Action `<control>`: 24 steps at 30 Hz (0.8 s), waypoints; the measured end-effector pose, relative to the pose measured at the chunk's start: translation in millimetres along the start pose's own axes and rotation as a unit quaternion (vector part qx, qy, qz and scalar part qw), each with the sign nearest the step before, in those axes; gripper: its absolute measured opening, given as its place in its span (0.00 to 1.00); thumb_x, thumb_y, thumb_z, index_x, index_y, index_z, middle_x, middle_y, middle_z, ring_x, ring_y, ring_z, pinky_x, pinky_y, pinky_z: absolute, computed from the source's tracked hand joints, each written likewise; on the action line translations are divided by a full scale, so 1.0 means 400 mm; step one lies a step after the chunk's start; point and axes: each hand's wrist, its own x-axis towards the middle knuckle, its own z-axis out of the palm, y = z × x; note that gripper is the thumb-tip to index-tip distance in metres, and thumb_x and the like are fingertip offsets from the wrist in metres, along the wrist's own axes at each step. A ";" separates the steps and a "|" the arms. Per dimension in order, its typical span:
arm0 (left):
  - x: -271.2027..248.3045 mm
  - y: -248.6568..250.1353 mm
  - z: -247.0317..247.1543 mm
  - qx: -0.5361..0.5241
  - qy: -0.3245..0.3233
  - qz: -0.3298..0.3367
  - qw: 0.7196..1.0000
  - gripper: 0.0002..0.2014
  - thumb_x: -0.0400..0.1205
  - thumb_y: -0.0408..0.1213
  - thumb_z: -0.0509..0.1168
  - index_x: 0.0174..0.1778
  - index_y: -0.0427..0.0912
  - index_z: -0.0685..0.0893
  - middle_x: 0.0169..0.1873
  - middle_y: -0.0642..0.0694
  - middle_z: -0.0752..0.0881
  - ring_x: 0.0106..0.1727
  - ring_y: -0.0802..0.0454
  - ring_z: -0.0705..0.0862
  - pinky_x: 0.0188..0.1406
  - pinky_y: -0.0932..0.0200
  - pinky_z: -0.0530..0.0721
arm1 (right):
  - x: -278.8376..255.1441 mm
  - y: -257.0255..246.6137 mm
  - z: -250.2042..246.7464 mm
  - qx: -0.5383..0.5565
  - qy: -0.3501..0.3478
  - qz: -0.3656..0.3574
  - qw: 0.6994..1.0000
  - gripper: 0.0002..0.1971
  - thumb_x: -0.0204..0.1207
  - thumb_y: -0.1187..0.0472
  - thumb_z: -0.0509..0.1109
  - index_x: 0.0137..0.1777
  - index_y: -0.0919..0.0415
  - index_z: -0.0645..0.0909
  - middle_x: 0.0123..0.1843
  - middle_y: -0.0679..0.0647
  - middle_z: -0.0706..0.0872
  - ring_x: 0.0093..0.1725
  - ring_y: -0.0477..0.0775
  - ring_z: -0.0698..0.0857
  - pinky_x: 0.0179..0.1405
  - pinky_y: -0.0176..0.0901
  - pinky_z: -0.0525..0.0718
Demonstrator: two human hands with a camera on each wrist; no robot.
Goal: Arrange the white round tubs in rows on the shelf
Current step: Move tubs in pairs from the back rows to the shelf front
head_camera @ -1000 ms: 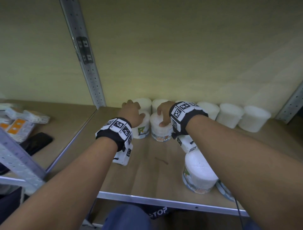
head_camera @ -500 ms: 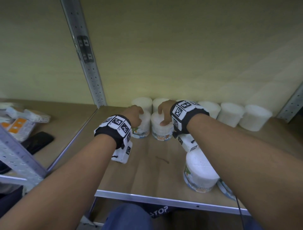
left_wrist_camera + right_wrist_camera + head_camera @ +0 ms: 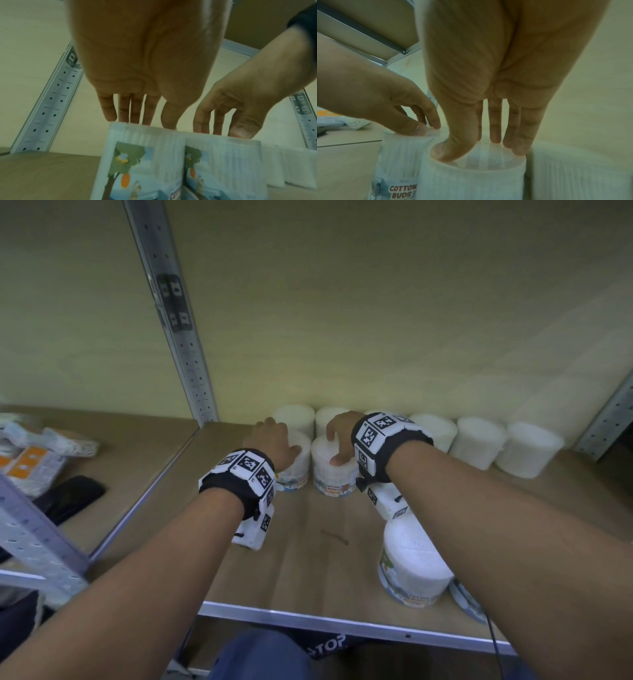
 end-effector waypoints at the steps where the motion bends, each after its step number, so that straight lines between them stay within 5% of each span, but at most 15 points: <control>1: 0.000 0.000 -0.005 0.004 -0.010 0.006 1.000 0.26 0.84 0.50 0.60 0.72 0.35 0.74 0.69 0.35 0.73 0.69 0.38 0.74 0.69 0.45 0.75 | -0.014 -0.001 -0.003 0.003 0.008 -0.009 1.000 0.33 0.61 0.30 0.72 0.58 0.54 0.88 0.56 0.51 0.90 0.51 0.52 0.86 0.52 0.40 0.81; 7: 0.002 -0.005 -0.023 -0.033 -0.070 0.040 0.996 0.25 0.85 0.34 0.59 0.80 0.42 0.65 0.79 0.41 0.67 0.76 0.41 0.71 0.73 0.53 0.71 | -0.035 0.013 -0.006 -0.005 0.026 -0.057 0.998 0.29 0.71 0.35 0.69 0.58 0.59 0.87 0.56 0.54 0.90 0.55 0.54 0.87 0.26 0.26 0.70; 9: 0.000 -0.005 -0.029 -0.045 -0.082 0.052 0.994 0.27 0.84 0.29 0.59 0.80 0.44 0.65 0.80 0.42 0.66 0.77 0.42 0.70 0.73 0.54 0.71 | -0.041 0.009 -0.010 -0.007 0.020 -0.055 0.998 0.29 0.69 0.35 0.70 0.59 0.58 0.87 0.57 0.53 0.89 0.53 0.53 0.87 0.26 0.25 0.70; 11: -0.005 -0.004 -0.025 -0.050 -0.072 0.061 0.994 0.26 0.84 0.32 0.60 0.79 0.44 0.66 0.79 0.42 0.67 0.76 0.41 0.70 0.71 0.53 0.71 | -0.045 0.005 -0.013 0.001 0.009 -0.037 0.999 0.30 0.66 0.34 0.72 0.60 0.56 0.87 0.58 0.51 0.89 0.50 0.50 0.84 0.33 0.30 0.72; 15: -0.005 -0.004 -0.003 -0.030 0.013 0.027 0.999 0.23 0.83 0.46 0.62 0.73 0.40 0.73 0.70 0.37 0.73 0.69 0.37 0.72 0.68 0.49 0.72 | -0.070 -0.004 -0.023 0.035 0.002 -0.024 0.999 0.28 0.72 0.38 0.69 0.61 0.59 0.86 0.60 0.54 0.88 0.52 0.50 0.85 0.25 0.21 0.64; 18: 0.000 -0.007 0.003 -0.022 0.016 0.016 1.000 0.24 0.82 0.49 0.63 0.70 0.37 0.76 0.66 0.36 0.75 0.67 0.38 0.73 0.67 0.47 0.74 | -0.070 -0.007 -0.021 0.037 0.002 -0.029 0.999 0.29 0.68 0.35 0.71 0.61 0.56 0.86 0.60 0.52 0.89 0.55 0.50 0.85 0.32 0.30 0.72; 20: 0.004 -0.007 0.003 -0.025 0.006 0.018 1.000 0.24 0.83 0.48 0.63 0.70 0.37 0.76 0.66 0.36 0.75 0.68 0.38 0.73 0.67 0.48 0.74 | -0.083 -0.012 -0.029 0.033 0.011 -0.021 0.999 0.31 0.63 0.35 0.76 0.61 0.53 0.86 0.60 0.51 0.88 0.58 0.51 0.85 0.46 0.35 0.80; 22: 0.007 -0.007 0.001 -0.028 -0.005 0.022 0.999 0.24 0.83 0.47 0.63 0.71 0.37 0.75 0.68 0.36 0.74 0.69 0.39 0.73 0.68 0.49 0.74 | -0.108 -0.016 -0.038 0.068 0.040 -0.009 0.997 0.29 0.65 0.46 0.80 0.66 0.56 0.82 0.64 0.53 0.84 0.62 0.56 0.83 0.61 0.45 0.82; 24: 0.008 -0.009 -0.003 -0.037 -0.014 0.029 0.999 0.23 0.83 0.45 0.63 0.73 0.39 0.74 0.70 0.37 0.73 0.71 0.40 0.73 0.70 0.49 0.73 | -0.129 -0.018 -0.043 0.094 0.071 0.001 0.993 0.29 0.68 0.55 0.80 0.69 0.60 0.79 0.68 0.58 0.82 0.68 0.60 0.81 0.65 0.48 0.79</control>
